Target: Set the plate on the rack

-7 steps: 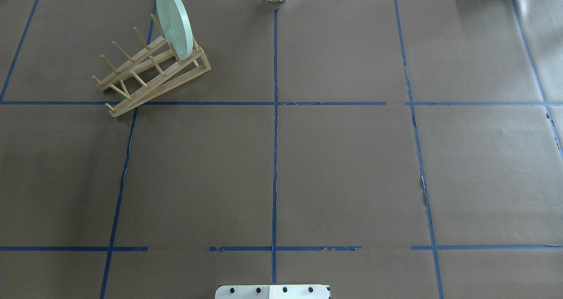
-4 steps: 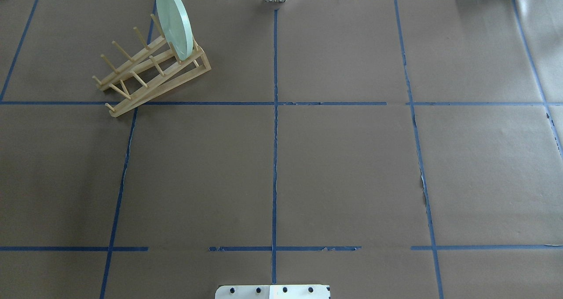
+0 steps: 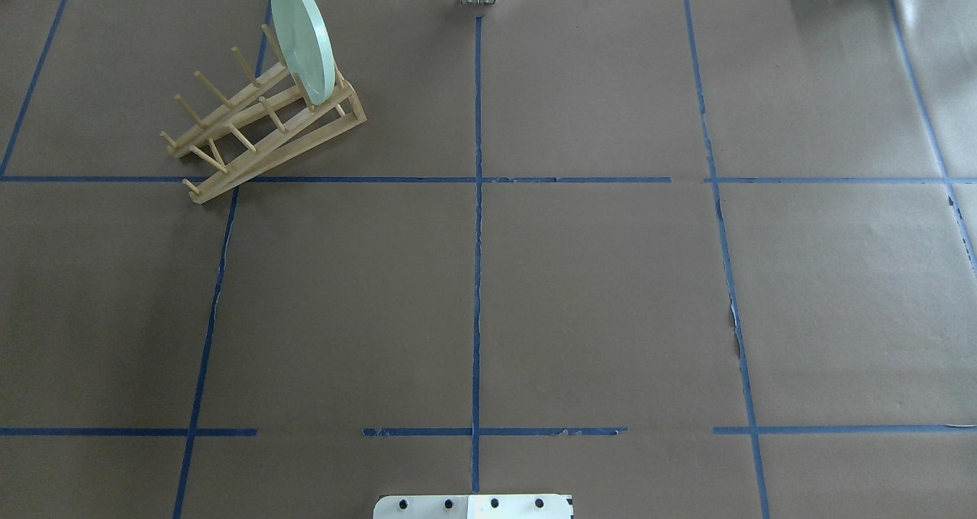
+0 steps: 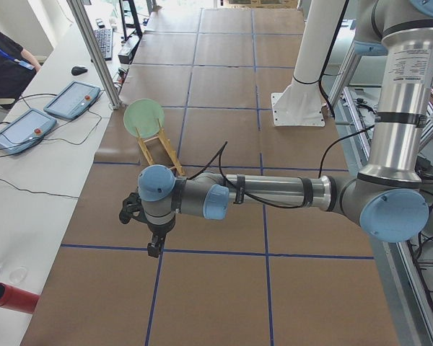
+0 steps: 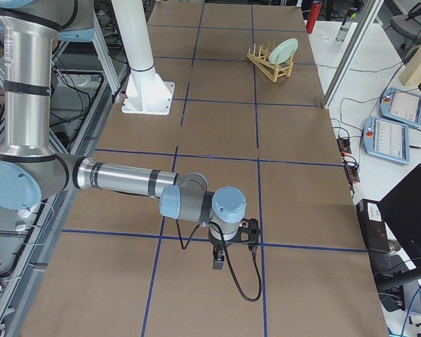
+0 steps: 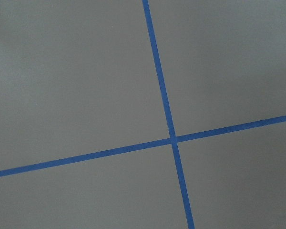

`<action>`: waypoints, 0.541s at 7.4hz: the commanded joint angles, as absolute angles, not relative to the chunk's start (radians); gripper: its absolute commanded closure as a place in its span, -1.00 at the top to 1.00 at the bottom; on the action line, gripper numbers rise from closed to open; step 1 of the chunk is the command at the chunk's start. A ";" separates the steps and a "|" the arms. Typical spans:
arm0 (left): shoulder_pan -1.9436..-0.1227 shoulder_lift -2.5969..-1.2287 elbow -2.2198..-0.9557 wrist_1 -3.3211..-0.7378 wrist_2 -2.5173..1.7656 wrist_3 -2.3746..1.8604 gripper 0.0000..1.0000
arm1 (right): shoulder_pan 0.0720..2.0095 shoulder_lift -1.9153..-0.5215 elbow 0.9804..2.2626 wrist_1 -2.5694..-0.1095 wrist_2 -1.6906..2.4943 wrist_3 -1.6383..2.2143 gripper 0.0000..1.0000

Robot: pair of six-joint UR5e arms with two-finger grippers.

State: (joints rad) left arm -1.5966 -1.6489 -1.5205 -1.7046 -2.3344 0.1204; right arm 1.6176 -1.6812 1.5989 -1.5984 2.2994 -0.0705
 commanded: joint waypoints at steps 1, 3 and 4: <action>-1.629 -1.654 -1.522 -1.710 -2.335 0.135 1.00 | 1.618 -1.681 1.600 -1.598 2.299 -0.069 1.00; -1.647 -1.654 -1.529 -1.710 -2.336 0.124 1.00 | 1.617 -1.681 1.598 -1.598 2.299 -0.071 1.00; -1.646 -1.654 -1.529 -1.712 -2.335 0.126 1.00 | 1.618 -1.681 1.598 -1.598 2.299 -0.071 1.00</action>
State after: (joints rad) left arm -1.6429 -1.6533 -1.5281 -1.7106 -2.3357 0.1265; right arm 1.6174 -1.6813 1.5987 -1.5984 2.2995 -0.0704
